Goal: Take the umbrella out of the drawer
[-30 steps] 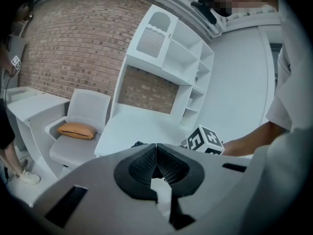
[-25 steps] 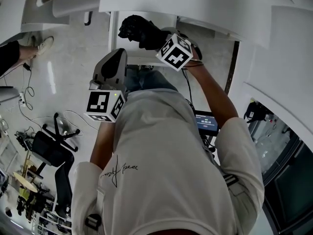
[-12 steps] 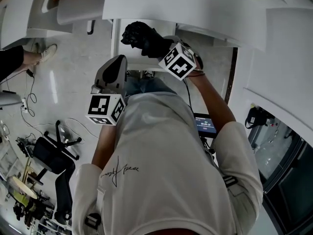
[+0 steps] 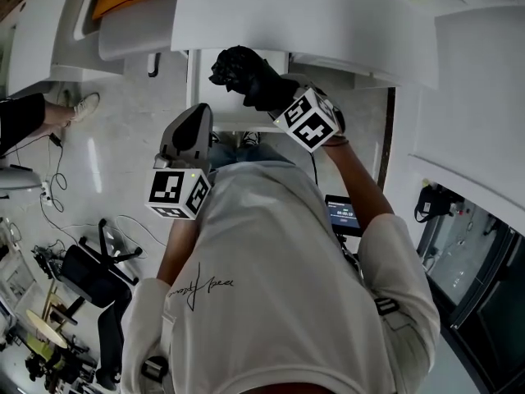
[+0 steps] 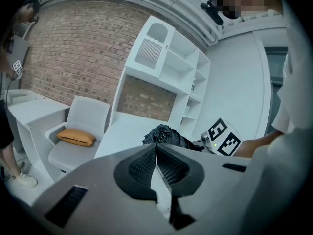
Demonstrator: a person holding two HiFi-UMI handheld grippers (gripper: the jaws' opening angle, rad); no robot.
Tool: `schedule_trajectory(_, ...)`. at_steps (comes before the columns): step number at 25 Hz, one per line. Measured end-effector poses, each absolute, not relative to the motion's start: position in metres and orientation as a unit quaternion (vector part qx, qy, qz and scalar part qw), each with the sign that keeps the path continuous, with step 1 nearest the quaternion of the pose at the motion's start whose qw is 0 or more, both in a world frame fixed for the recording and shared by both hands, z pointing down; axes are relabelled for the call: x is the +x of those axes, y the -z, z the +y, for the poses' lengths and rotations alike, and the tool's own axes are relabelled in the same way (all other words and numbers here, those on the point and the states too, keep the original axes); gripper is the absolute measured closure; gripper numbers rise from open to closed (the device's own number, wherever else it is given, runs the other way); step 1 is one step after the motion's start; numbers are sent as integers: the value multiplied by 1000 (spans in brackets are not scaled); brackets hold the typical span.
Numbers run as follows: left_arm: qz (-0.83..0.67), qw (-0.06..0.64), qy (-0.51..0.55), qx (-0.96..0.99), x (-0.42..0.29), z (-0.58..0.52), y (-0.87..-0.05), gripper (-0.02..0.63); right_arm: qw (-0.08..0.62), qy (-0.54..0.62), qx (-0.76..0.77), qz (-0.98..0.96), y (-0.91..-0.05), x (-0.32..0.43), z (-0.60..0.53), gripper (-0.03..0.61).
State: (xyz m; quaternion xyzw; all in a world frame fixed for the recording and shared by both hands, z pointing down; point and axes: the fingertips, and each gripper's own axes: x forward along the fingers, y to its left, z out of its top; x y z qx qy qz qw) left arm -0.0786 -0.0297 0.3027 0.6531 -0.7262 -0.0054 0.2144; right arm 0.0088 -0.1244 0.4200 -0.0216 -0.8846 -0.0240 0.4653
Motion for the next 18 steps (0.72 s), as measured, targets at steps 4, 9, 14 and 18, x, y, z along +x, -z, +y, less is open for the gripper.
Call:
schedule_trajectory(4,-729,205,11,653,-77,-36,-296,597,455,16,-5,-890,-407,19,-134,339)
schedule_trajectory(9,-729,201,16,654,-78,-38,-291,597,437,9,13,-899,-387,22,-139,339)
schedule_trajectory(14,-737,187,26,649,-82,-35,-284,597,417,3,26,-908,-372,22,-139,340)
schedule_trajectory(18,-742,183,33,644,-88,-31,-280,597,406,2,34,-913,-361,22,-138,339)
